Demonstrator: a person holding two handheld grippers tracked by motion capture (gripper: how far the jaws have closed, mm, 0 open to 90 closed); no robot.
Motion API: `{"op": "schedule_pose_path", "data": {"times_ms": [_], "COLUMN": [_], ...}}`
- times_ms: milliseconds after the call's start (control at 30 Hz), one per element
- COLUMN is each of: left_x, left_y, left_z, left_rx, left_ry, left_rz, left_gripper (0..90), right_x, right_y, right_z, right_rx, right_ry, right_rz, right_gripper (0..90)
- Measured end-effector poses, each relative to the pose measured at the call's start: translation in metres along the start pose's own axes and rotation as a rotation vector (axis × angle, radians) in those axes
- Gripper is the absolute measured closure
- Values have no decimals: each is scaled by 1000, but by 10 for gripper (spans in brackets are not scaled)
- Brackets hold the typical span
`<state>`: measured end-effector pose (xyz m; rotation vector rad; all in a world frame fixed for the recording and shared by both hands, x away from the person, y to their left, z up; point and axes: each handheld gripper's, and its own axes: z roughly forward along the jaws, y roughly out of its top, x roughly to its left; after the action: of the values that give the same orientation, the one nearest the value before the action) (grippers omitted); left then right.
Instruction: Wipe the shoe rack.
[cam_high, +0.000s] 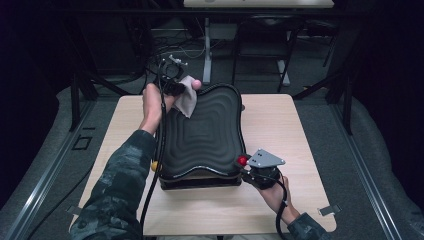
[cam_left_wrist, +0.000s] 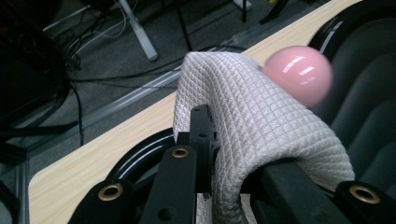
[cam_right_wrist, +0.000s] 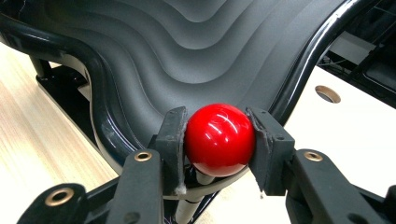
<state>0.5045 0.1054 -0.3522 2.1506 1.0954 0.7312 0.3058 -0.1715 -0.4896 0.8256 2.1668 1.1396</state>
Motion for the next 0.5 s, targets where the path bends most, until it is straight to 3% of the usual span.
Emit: {"op": "schedule_pose_path", "data": {"times_ms": [100,133,500], "left_x": [-2,-2,-9], "left_y": [-7,-11,-53], "left_z": [-7,-11,-64], "left_rx": [-4,-10,-32], "left_ry": [-19,-35,-68], "left_rz": [9,-4,40], "left_gripper": [833,833,827], "right_x": [0,0,1], "right_y": [0,0,0], "right_z": [0,0,0], "right_rx": [-2,0,1], "right_ry": [-1,0,-5], "right_rz": [-4,-1,-5], "right_gripper": [597,597,597]}}
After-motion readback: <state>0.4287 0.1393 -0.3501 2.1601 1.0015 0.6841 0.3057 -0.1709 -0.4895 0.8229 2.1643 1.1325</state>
